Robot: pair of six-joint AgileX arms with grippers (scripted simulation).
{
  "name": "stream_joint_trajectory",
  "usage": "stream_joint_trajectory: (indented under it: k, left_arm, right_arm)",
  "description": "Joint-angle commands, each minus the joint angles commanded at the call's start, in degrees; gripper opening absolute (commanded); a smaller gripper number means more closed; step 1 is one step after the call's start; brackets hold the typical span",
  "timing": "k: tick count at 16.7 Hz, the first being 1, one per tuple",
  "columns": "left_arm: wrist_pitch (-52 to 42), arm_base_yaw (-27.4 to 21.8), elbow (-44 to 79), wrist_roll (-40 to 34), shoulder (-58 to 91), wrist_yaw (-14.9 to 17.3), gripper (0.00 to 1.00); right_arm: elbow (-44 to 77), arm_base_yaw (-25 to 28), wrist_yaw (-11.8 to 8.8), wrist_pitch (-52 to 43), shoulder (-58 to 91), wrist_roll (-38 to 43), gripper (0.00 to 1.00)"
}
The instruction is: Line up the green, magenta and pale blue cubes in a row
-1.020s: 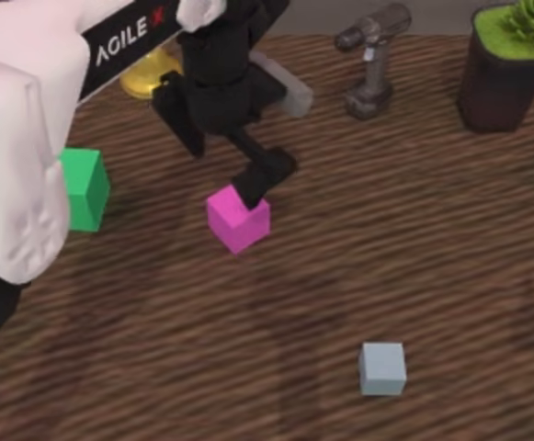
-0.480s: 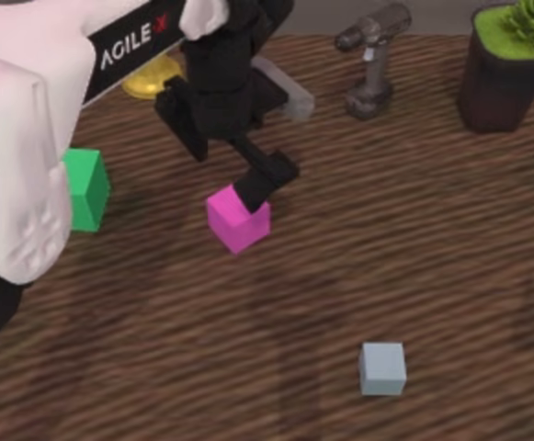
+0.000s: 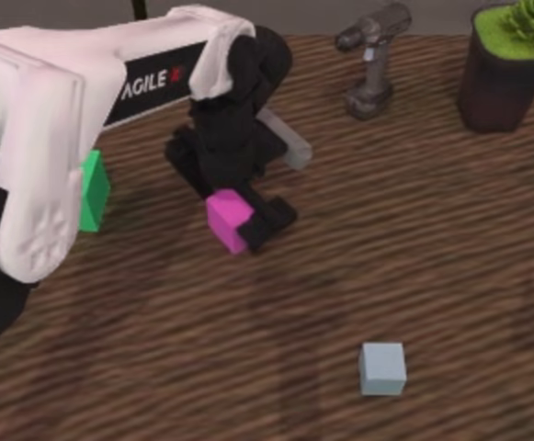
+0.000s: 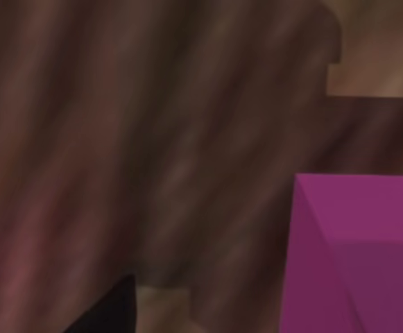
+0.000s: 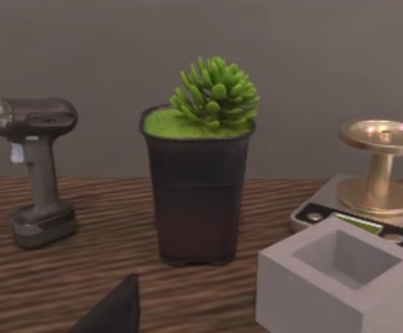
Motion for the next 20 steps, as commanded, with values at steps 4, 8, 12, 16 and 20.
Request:
stream_joint_trajectory:
  k: [4,8,12,16,20]
  left_arm:
    - [0.1,0.0,-0.1,0.0,0.0,0.0,1.0]
    - [0.1,0.0,-0.1,0.0,0.0,0.0,0.7]
    - [0.1,0.0,-0.1,0.0,0.0,0.0,0.4]
    - [0.1,0.0,-0.1,0.0,0.0,0.0,0.1]
    - [0.1,0.0,-0.1,0.0,0.0,0.0,0.0]
  right_arm:
    - [0.0,0.0,0.0,0.0,0.0,0.0,1.0]
    - [0.0,0.0,0.0,0.0,0.0,0.0,1.0]
    - [0.0,0.0,0.0,0.0,0.0,0.0,1.0]
    - [0.0,0.0,0.0,0.0,0.0,0.0,1.0]
    - [0.0,0.0,0.0,0.0,0.0,0.0,1.0]
